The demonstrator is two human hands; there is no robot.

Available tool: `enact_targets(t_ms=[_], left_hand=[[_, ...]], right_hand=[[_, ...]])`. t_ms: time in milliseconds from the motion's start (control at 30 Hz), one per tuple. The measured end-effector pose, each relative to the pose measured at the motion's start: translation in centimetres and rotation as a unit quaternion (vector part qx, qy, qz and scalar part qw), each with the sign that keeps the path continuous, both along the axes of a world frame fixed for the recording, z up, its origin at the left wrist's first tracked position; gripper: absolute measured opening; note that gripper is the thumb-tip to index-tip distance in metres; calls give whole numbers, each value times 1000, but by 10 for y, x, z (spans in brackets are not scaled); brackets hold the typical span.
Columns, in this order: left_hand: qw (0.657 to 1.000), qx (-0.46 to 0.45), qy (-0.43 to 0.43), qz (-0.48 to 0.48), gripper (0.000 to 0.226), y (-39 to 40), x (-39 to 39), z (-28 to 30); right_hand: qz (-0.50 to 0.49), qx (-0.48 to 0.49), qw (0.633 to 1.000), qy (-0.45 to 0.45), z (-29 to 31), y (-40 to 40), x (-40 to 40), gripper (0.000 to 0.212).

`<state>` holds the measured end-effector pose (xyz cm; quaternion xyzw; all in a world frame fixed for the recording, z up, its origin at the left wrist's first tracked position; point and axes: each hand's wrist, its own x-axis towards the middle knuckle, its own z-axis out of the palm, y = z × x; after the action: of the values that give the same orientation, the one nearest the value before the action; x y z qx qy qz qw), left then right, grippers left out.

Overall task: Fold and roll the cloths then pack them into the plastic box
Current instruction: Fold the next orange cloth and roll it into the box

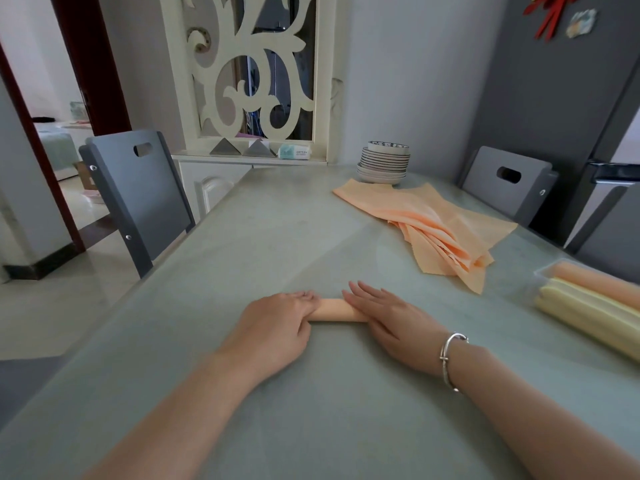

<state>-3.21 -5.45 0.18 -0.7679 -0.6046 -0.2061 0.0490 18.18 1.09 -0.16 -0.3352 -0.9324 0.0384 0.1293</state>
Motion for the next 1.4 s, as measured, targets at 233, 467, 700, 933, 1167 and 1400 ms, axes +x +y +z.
enact_targets(t_ms=[233, 467, 700, 933, 1167, 1400], left_hand=[[998, -46, 30, -11, 44, -2, -5, 8], [994, -71, 88, 10, 31, 7, 10, 18], [996, 29, 72, -37, 12, 35, 100, 44], [981, 150, 39, -112, 13, 90, 260, 85], [986, 91, 108, -95, 23, 132, 357, 78], [992, 37, 94, -81, 23, 148, 368, 69]], right_hand=[[-33, -39, 998, -46, 12, 4, 2, 49], [-114, 18, 985, -128, 24, -15, 15, 39], [-168, 82, 982, 27, 49, -45, 116, 31], [-258, 162, 941, 149, 69, -45, 256, 31], [-339, 102, 917, 186, 59, -25, 325, 27], [-342, 49, 927, 148, 66, -11, 332, 18]])
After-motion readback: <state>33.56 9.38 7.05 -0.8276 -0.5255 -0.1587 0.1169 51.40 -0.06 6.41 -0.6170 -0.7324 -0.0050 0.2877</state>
